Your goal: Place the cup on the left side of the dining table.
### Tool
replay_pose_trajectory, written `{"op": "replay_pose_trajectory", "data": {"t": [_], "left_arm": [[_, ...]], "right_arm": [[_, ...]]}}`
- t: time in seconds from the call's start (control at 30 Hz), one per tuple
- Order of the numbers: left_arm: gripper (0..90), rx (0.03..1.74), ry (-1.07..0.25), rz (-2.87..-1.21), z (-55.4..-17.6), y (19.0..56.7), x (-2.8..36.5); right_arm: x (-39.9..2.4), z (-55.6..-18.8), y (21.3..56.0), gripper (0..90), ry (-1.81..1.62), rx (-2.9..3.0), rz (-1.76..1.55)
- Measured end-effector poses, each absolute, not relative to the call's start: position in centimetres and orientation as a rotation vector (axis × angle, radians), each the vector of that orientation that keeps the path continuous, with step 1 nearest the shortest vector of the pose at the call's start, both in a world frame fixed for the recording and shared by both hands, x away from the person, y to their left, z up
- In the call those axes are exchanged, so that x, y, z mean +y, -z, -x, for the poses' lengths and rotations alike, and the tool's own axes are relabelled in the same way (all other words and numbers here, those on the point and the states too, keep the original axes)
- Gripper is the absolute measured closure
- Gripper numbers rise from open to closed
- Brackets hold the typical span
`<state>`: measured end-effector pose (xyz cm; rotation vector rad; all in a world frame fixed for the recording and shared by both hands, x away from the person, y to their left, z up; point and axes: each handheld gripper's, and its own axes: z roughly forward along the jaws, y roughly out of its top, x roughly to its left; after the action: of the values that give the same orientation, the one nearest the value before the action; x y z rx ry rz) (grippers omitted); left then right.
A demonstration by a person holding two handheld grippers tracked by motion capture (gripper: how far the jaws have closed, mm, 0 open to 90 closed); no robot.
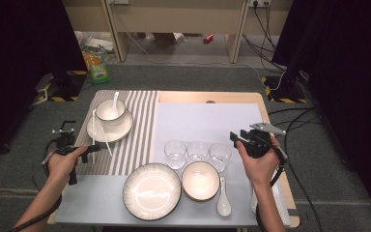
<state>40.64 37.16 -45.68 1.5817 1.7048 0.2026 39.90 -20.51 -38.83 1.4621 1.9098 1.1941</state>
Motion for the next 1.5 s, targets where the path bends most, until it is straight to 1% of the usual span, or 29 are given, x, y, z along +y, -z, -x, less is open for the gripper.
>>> {"op": "replay_pose_trajectory", "data": {"t": [0.77, 1.5], "left_arm": [[54.6, 1.672, -0.160, -1.623, -41.6, 46.1, 35.3], [54.4, 1.652, -0.125, -1.625, -42.3, 46.2, 34.1]], "right_arm": [[-20.6, -39.9, 38.8, 54.8, -1.192, 1.908, -1.462], [-20.7, -39.9, 38.8, 54.9, -1.199, 1.904, -1.461]]}}
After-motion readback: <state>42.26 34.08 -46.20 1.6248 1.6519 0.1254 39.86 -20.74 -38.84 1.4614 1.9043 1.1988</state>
